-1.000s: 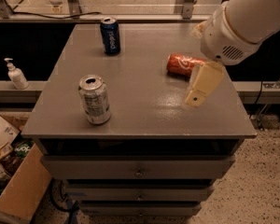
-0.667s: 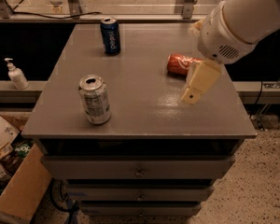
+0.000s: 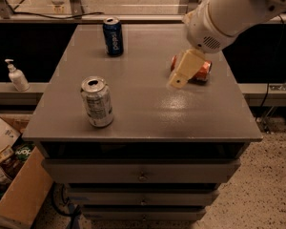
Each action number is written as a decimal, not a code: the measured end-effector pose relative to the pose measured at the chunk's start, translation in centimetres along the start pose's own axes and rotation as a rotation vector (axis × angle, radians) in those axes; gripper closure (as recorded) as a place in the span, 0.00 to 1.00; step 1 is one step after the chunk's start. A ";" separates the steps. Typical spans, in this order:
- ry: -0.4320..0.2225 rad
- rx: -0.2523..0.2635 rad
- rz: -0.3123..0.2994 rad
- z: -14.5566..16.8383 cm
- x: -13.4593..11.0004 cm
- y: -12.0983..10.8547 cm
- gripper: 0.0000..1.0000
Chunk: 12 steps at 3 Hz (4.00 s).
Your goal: Knock pepsi can over
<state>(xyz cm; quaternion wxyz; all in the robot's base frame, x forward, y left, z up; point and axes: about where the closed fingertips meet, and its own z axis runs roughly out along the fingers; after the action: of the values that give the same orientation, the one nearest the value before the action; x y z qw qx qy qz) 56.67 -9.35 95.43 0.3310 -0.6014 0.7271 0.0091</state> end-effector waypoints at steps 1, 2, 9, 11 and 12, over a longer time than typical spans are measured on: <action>-0.016 0.013 0.045 3.0 -0.1 -3.0 0.00; -0.046 0.013 0.101 6.8 -0.9 -6.1 0.00; -0.349 0.011 0.315 22.3 -10.8 -11.4 0.00; -0.387 -0.012 0.381 26.5 -13.8 -13.1 0.17; -0.391 0.000 0.393 26.5 -14.3 -13.7 0.40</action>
Offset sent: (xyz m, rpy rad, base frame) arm 0.1420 0.0330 -0.0432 0.1542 0.0351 -0.1104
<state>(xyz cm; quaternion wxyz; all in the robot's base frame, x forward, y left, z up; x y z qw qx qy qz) 82.06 10.17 87.08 0.4570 -0.4355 0.7521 0.1892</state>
